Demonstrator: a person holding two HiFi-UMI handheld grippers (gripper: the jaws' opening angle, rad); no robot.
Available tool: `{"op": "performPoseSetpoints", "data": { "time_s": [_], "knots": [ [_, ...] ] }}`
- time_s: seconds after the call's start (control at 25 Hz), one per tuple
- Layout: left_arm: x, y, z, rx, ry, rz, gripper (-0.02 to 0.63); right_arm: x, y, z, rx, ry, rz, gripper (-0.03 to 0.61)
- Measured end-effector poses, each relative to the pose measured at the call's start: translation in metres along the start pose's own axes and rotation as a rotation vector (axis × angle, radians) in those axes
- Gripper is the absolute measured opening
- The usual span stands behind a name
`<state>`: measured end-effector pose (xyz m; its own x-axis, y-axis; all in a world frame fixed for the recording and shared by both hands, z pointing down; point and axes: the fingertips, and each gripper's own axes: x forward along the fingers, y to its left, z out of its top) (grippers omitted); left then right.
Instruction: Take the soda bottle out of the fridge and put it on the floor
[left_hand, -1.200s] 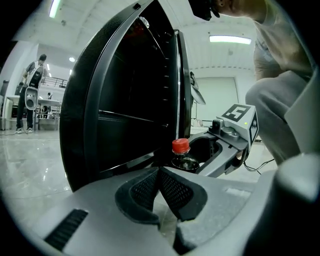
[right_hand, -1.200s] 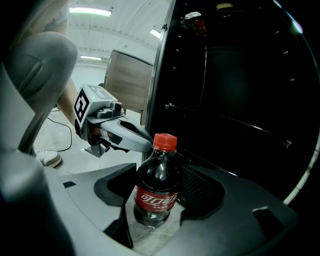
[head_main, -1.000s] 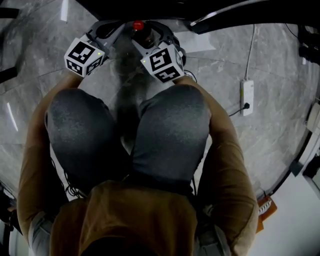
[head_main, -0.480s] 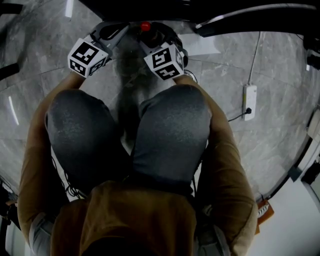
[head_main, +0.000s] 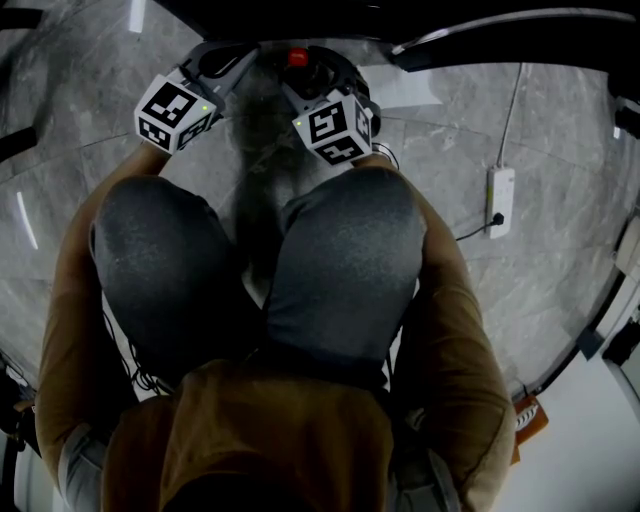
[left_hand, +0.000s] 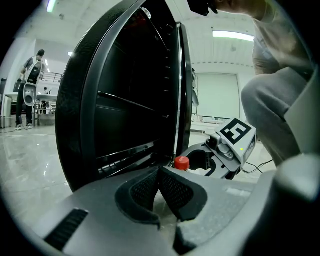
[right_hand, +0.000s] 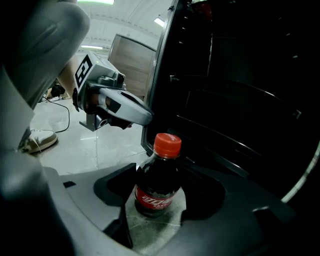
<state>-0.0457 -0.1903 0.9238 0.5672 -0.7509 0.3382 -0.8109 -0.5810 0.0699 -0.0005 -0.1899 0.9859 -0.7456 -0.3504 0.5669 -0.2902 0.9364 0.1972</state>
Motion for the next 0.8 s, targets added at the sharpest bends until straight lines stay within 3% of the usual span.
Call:
{"op": "performPoseSetpoints", "data": {
  "time_s": [0.52,0.8],
  "knots": [
    [0.0,-0.001,0.008,0.008,-0.02,-0.019,-0.005,-0.007,0.004,-0.006,-0.019,0.039,0.035,0.287],
    [-0.007,-0.001,0.012,0.011,-0.029,-0.027,-0.005,-0.016,0.002,0.012,-0.027,-0.003,0.03,0.287]
  ]
}}
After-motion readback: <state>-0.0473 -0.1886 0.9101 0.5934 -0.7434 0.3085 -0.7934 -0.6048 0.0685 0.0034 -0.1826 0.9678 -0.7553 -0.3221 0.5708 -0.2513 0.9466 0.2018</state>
